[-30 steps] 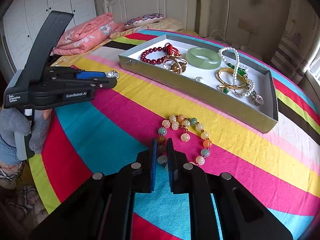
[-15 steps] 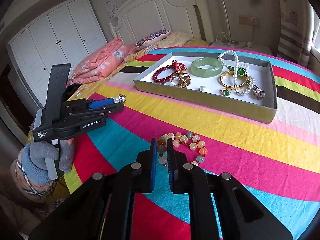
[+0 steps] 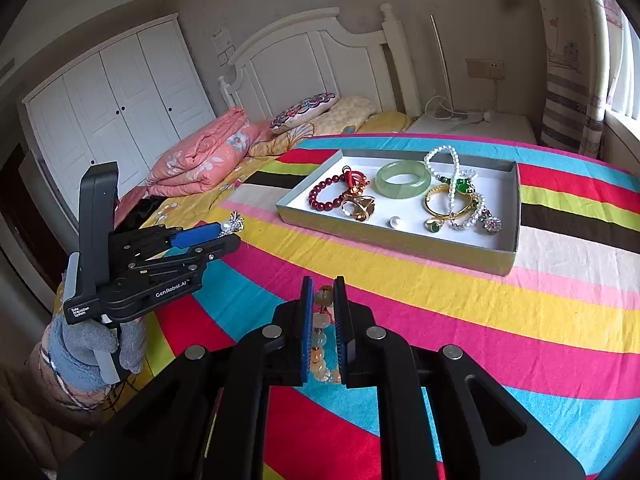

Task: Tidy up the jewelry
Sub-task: 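Lift the bead bracelet with the right tool while the left tool lifts the brooch, then release the bead bracelet into the box with the right tool while the left tool releases the brooch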

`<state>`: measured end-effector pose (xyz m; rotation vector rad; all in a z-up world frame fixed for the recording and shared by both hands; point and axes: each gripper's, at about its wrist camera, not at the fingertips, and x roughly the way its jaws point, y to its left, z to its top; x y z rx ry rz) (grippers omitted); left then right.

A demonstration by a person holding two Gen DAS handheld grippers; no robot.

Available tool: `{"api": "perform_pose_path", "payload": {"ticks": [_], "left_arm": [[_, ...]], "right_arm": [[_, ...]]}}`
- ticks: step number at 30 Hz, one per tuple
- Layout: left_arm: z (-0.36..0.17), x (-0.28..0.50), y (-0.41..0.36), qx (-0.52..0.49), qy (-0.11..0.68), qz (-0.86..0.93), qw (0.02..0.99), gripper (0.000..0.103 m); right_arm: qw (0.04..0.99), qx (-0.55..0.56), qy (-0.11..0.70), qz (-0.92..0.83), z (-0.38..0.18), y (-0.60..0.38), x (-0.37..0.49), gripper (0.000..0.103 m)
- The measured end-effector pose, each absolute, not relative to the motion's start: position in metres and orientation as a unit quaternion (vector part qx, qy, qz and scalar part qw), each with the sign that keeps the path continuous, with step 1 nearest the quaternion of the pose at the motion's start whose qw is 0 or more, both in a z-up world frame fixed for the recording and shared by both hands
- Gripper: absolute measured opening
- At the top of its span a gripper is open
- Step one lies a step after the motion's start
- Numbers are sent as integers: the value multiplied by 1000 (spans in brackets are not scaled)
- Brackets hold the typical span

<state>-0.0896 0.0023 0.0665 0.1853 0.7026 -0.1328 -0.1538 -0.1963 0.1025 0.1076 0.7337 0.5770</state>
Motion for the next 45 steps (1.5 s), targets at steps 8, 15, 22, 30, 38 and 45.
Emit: {"api": "perform_pose_path", "payload": {"ticks": [8, 15, 22, 30, 38, 45], "left_arm": [[77, -78, -9, 105, 338, -83, 931, 33], [88, -49, -15, 108, 346, -105, 926, 33], [95, -2, -20, 104, 363, -123, 918, 33], [85, 54, -29, 93, 388, -112, 910, 33], [67, 116, -26, 49, 426, -92, 899, 34], [48, 151, -31, 40, 448, -68, 890, 34]], "right_arm": [[905, 37, 330, 266, 126, -201, -151, 11], [915, 24, 314, 251, 143, -201, -133, 11], [921, 10, 311, 234, 154, -197, -103, 11], [922, -4, 325, 211, 148, -188, -53, 11], [920, -15, 340, 192, 131, -178, -11, 11], [909, -26, 370, 189, 105, -161, 18, 11]]}}
